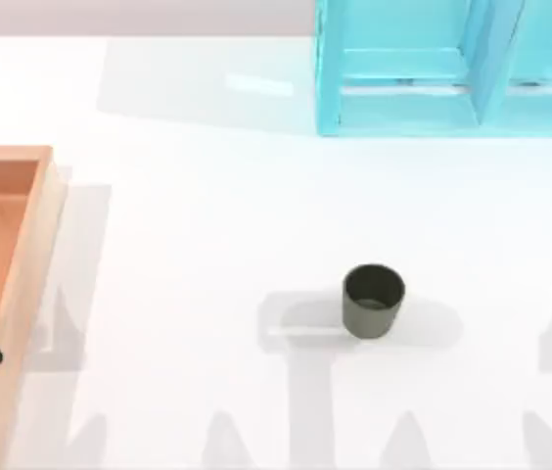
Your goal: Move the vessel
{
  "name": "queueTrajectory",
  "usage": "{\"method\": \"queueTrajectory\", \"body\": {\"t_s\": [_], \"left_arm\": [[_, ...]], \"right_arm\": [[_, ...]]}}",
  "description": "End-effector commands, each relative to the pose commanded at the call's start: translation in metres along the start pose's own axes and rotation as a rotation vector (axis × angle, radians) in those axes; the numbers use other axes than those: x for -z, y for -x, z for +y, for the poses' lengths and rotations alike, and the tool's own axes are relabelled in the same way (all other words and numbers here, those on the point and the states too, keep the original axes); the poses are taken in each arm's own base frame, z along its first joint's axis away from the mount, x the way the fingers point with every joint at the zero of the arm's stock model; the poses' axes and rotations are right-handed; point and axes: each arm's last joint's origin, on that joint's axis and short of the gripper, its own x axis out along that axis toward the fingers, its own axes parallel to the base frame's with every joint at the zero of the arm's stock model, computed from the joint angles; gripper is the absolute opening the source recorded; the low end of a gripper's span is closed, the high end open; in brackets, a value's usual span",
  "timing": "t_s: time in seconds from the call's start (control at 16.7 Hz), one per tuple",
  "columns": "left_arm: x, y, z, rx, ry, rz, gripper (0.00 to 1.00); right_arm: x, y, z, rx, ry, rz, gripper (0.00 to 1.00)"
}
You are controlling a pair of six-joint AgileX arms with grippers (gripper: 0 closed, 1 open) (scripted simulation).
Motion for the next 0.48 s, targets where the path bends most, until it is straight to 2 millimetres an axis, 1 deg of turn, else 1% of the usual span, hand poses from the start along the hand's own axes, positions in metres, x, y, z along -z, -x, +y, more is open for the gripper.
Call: {"method": "queueTrajectory", "body": {"t_s": [0.24, 0.36, 0.48], "left_arm": [[0.000, 0.000, 0.000, 0.000, 0.000, 0.000, 1.00], [0.000, 0.000, 0.000, 0.000, 0.000, 0.000, 1.00], [0.000, 0.000, 0.000, 0.000, 0.000, 0.000, 1.00]], "right_arm": [[-0.003, -0.001, 0.001, -0.011, -0.005, 0.027, 1.00], [-0.011, -0.002, 0.003, -0.032, -0.018, 0.087, 1.00], [-0.023, -0.006, 0.007, -0.059, -0.037, 0.174, 1.00]]}}
